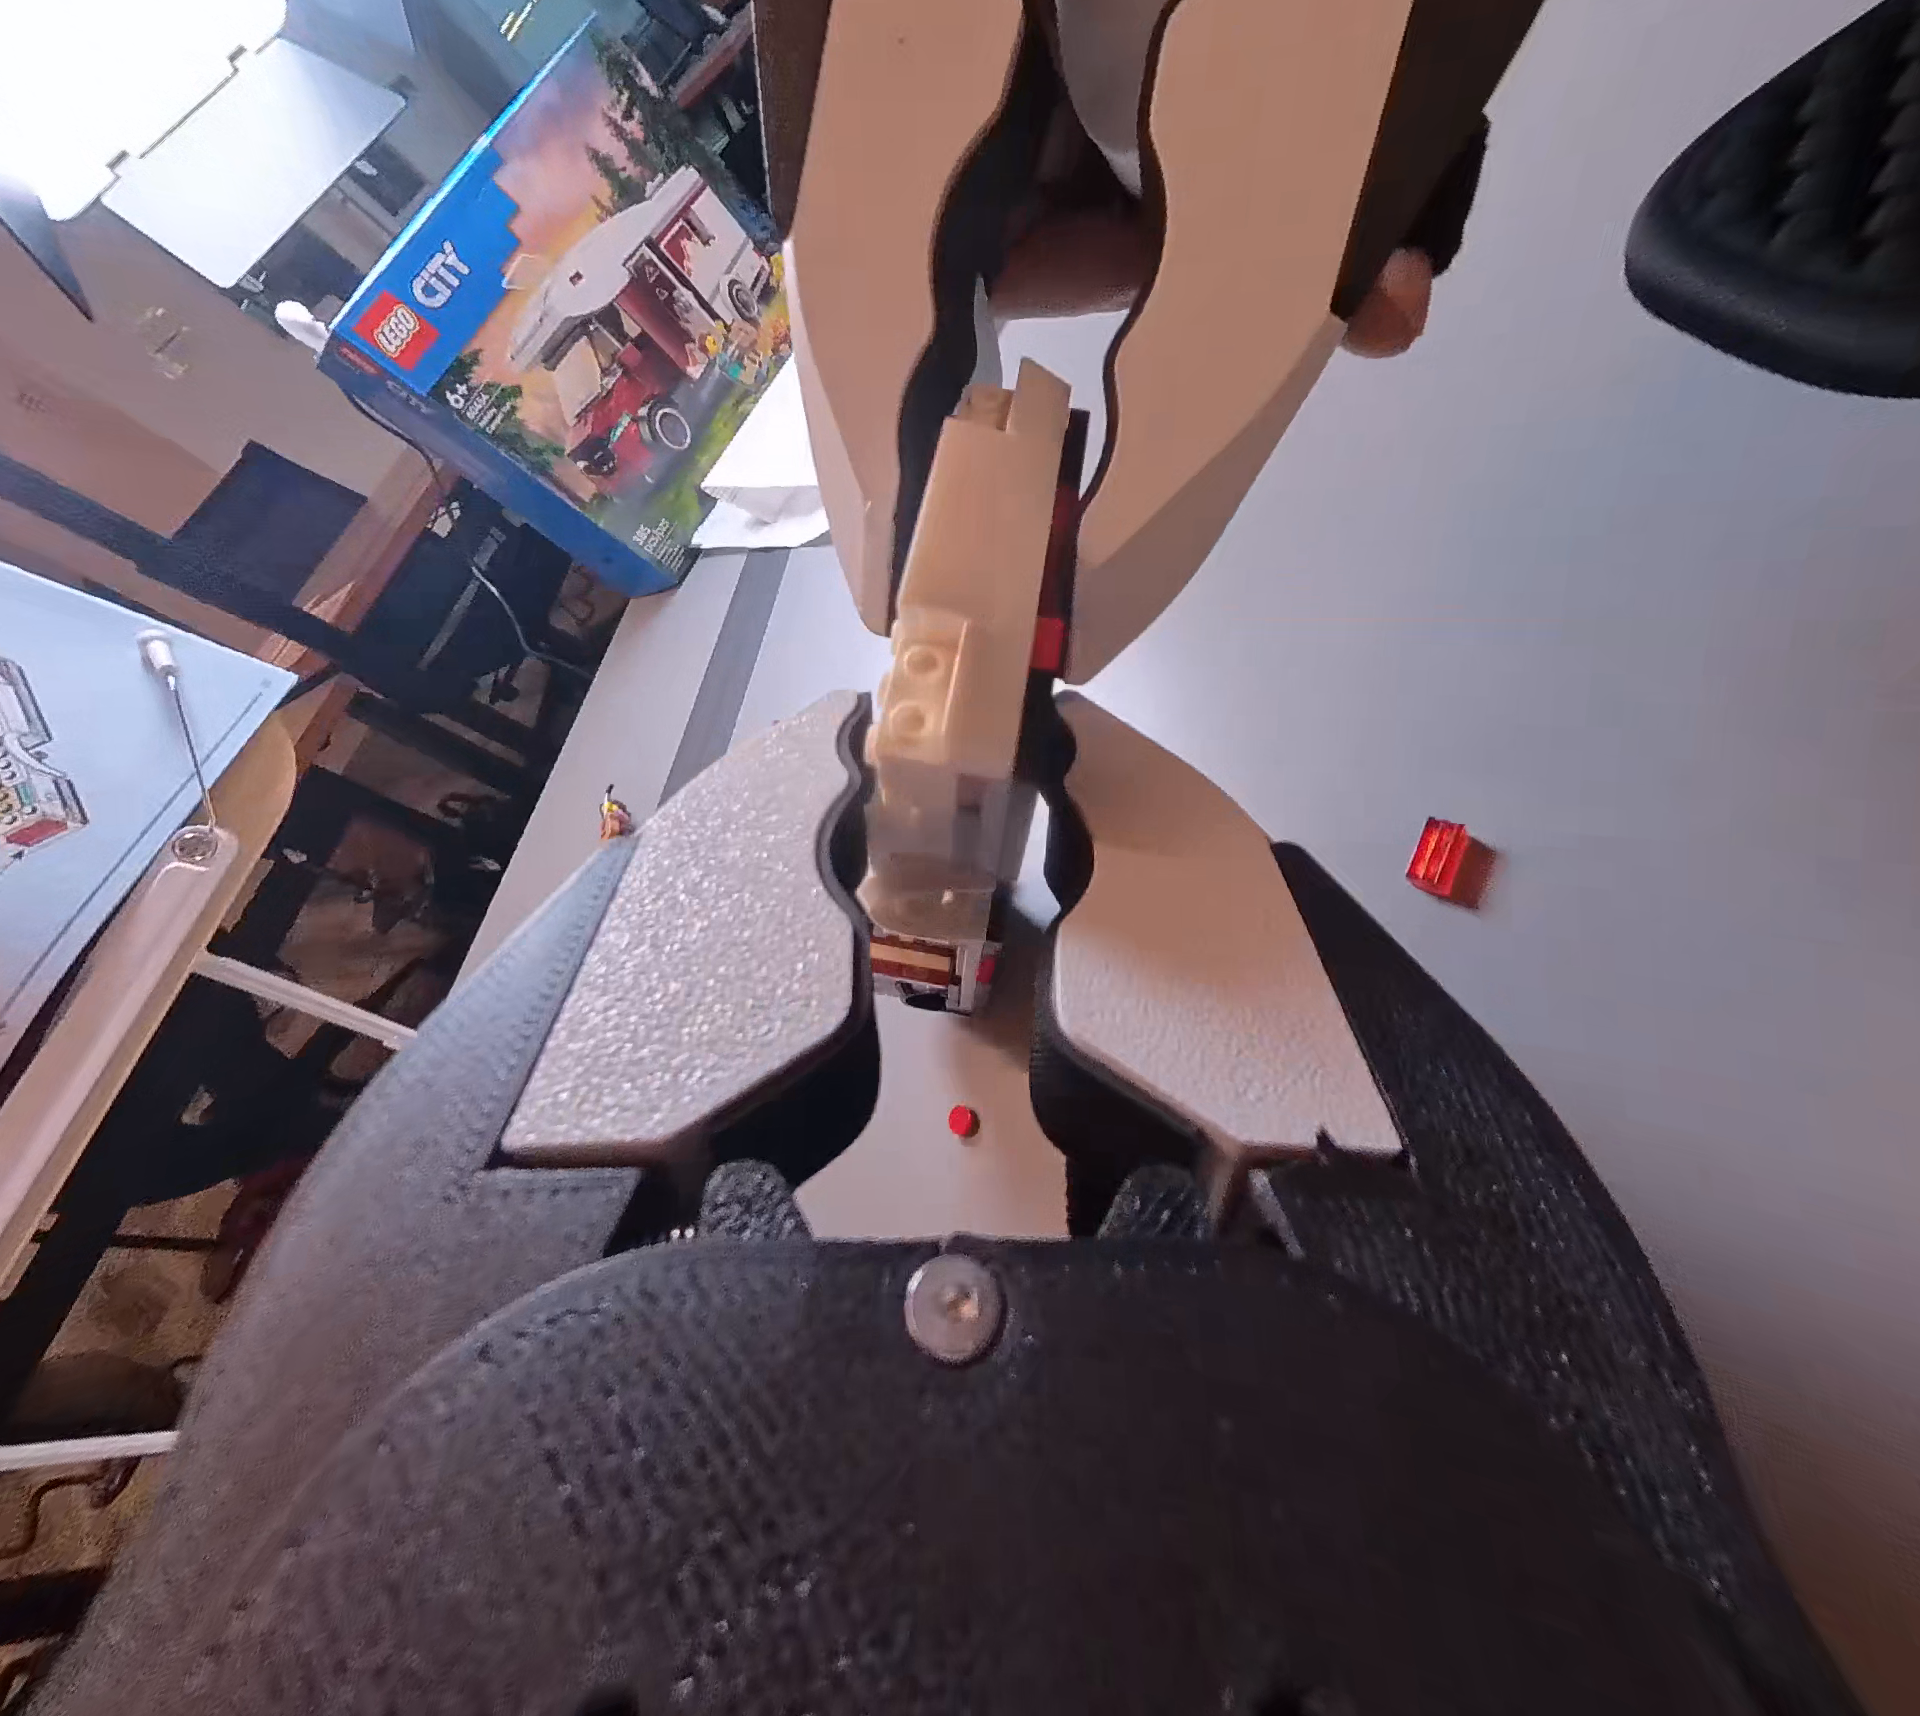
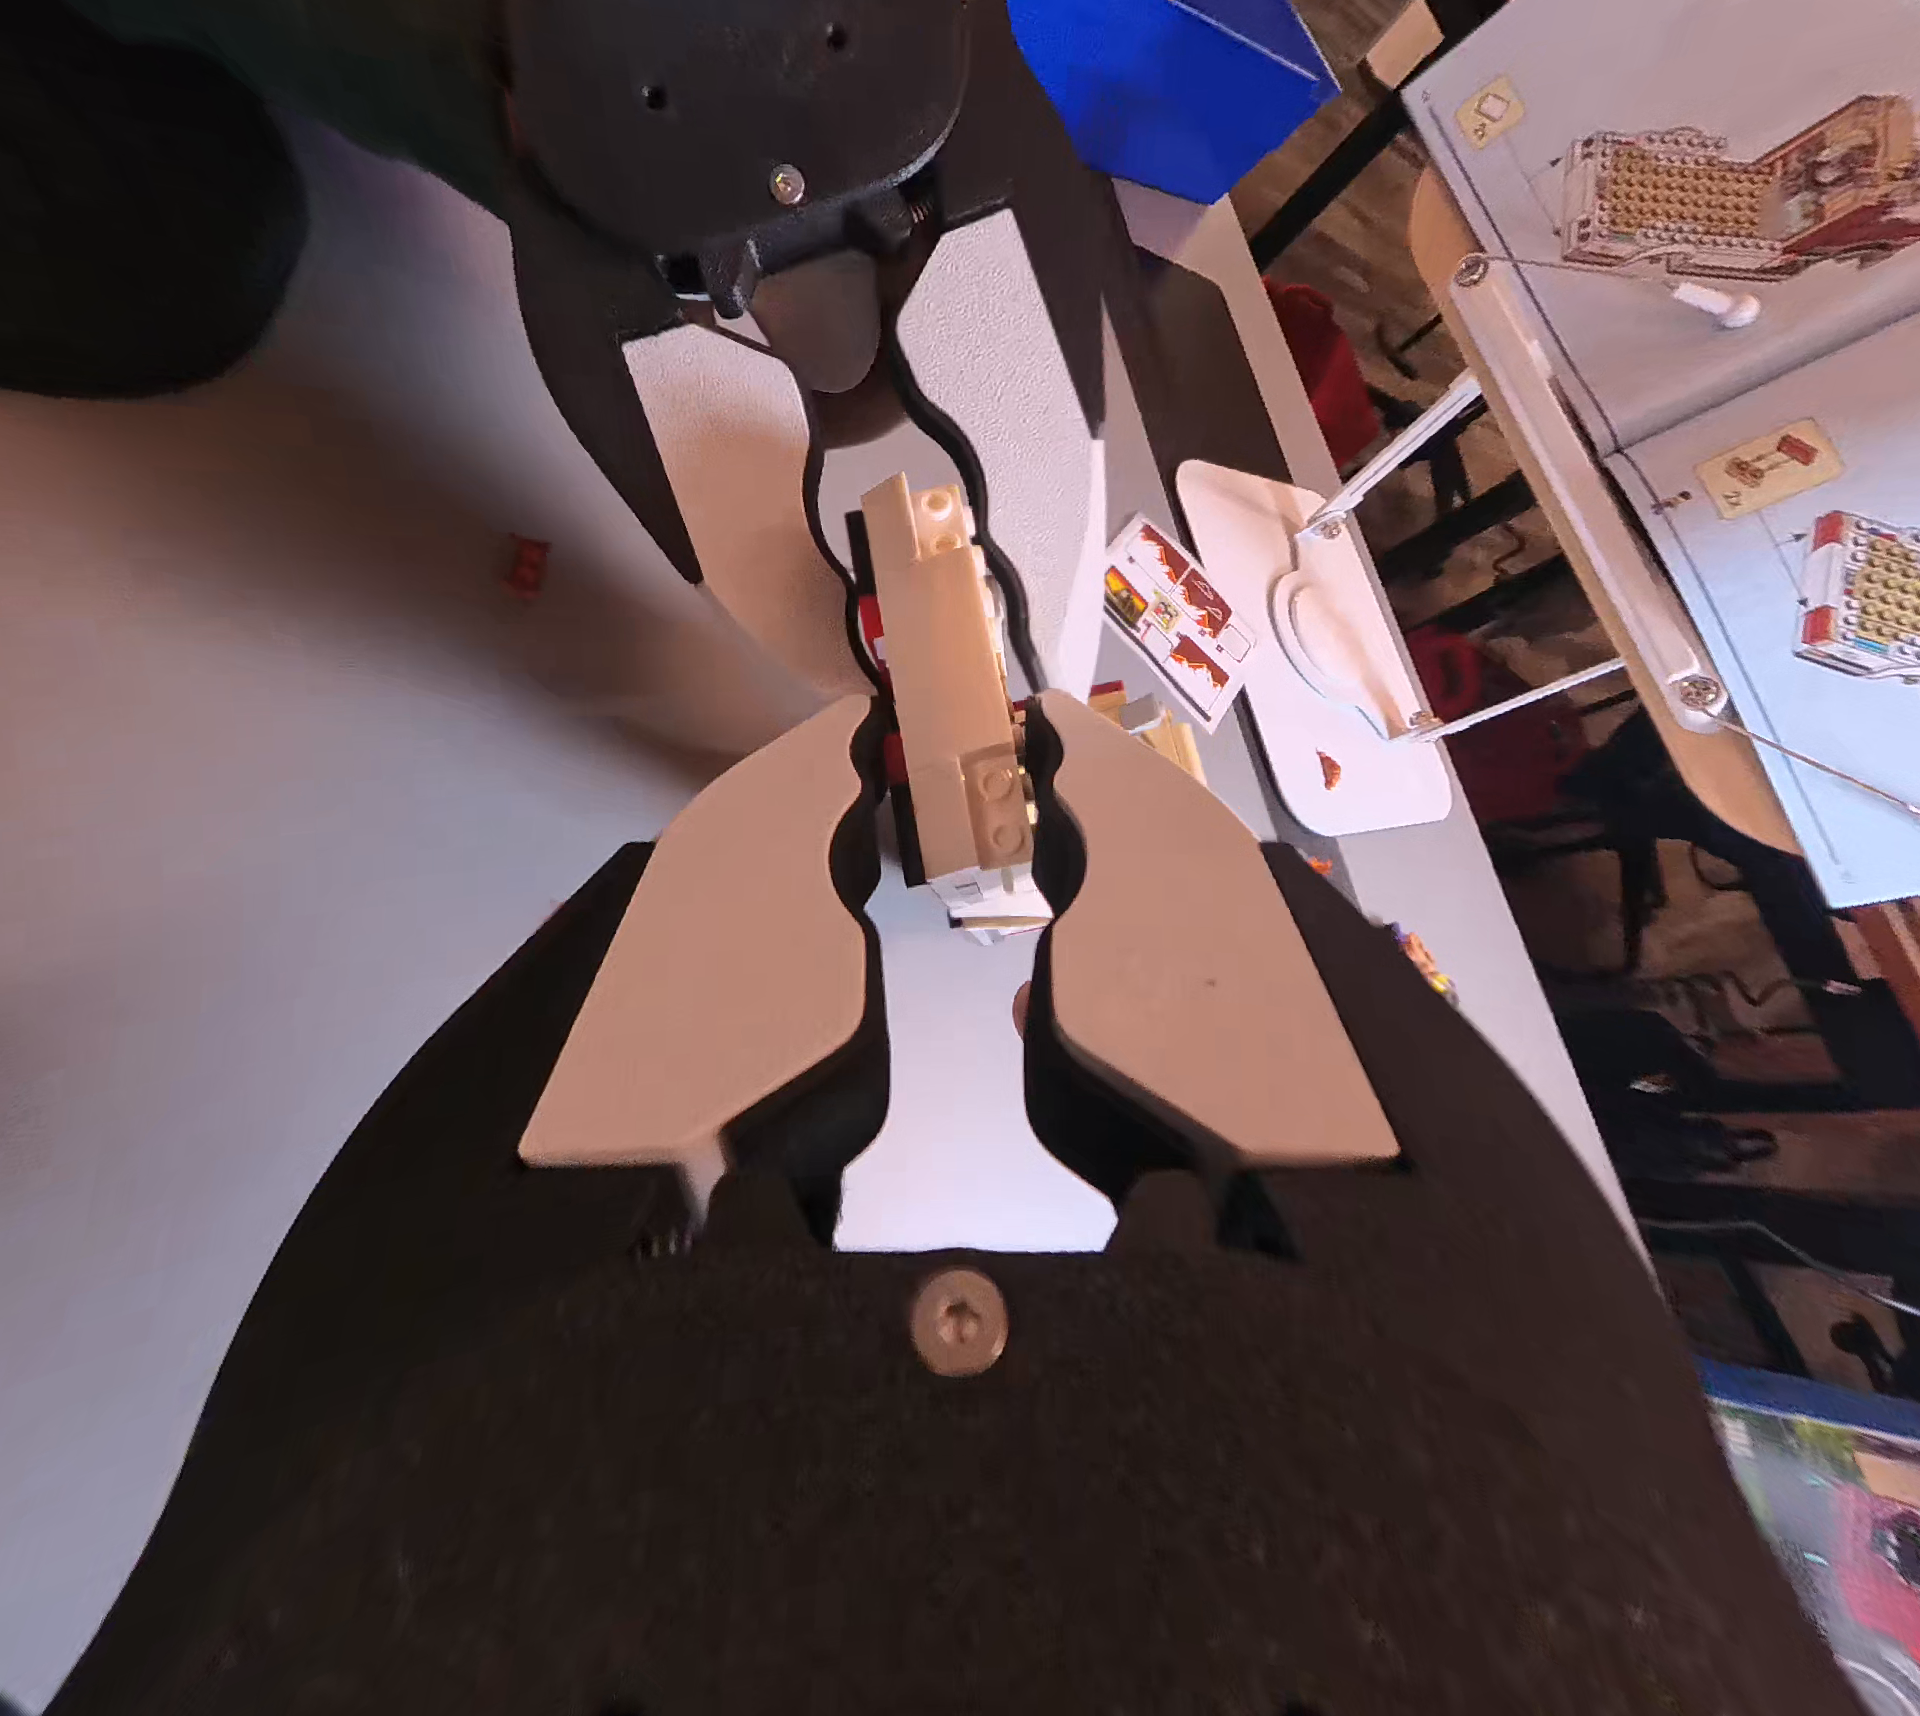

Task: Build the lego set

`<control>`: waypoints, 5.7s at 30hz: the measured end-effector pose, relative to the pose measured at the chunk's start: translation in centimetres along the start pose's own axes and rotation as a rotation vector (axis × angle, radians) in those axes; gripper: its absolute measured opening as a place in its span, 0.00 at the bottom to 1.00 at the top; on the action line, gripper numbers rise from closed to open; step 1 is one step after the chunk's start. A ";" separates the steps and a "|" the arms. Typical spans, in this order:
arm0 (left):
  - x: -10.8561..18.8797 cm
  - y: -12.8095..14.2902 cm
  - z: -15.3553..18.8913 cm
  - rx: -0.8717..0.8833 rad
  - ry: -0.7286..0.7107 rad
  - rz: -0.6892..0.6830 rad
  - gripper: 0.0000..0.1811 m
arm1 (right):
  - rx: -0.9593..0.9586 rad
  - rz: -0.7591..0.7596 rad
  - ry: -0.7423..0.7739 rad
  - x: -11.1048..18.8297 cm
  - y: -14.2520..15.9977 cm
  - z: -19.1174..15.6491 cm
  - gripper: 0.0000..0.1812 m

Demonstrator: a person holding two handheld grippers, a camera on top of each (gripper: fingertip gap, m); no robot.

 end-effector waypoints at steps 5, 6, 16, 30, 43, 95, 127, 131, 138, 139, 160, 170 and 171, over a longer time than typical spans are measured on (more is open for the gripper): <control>1.6 -1.2 1.0 0.014 0.024 0.060 0.16 | -0.075 0.017 -0.067 1.7 -1.2 -0.5 0.15; 2.0 -1.3 1.1 0.024 0.025 0.069 0.15 | -0.099 0.027 -0.052 2.1 -1.4 -0.3 0.16; 4.0 -0.5 0.6 0.109 0.035 0.051 0.14 | -0.356 -0.271 -0.382 0.1 5.6 -5.9 0.16; 6.2 0.4 -0.2 0.259 0.151 0.085 0.15 | -0.399 -0.486 -0.469 -5.1 6.8 -8.1 0.04; 6.1 1.2 -1.9 0.405 0.201 0.143 0.18 | -0.397 -0.194 -0.391 -0.1 3.3 -2.9 0.04; 7.5 1.5 -0.5 0.341 0.247 0.252 0.13 | 0.022 -0.239 -0.570 2.0 -8.3 1.9 0.15; 7.0 2.1 -1.8 0.475 0.274 0.283 0.13 | 0.397 -0.112 0.147 0.2 -7.0 0.8 0.12; 6.7 2.0 -2.0 0.513 0.255 0.292 0.15 | 0.381 -0.124 0.136 0.0 -7.2 1.0 0.12; 6.5 2.0 -2.0 0.515 0.253 0.291 0.13 | 0.369 -0.145 0.128 0.0 -7.2 1.1 0.12; 6.5 2.0 -2.0 0.517 0.254 0.292 0.13 | 0.368 -0.148 0.124 0.0 -7.2 1.1 0.12; 6.5 2.1 -2.1 0.527 0.268 0.307 0.13 | 0.375 -0.215 0.050 0.0 -7.7 1.1 0.11; 6.5 2.0 -2.1 0.524 0.266 0.308 0.13 | 0.370 -0.223 0.040 0.1 -7.8 1.0 0.11; 6.6 2.0 -2.1 0.523 0.265 0.308 0.13 | 0.367 -0.221 0.040 0.1 -7.8 1.0 0.11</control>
Point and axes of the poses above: each gripper's, where its closed fingertips meet, x back along the fingers, y out of its underside, z = x × y across the jaws, the point moved 4 cm from there along x, back along the fingers, and after that the axes turned 15 degrees about -z, right-handed, at the moved point
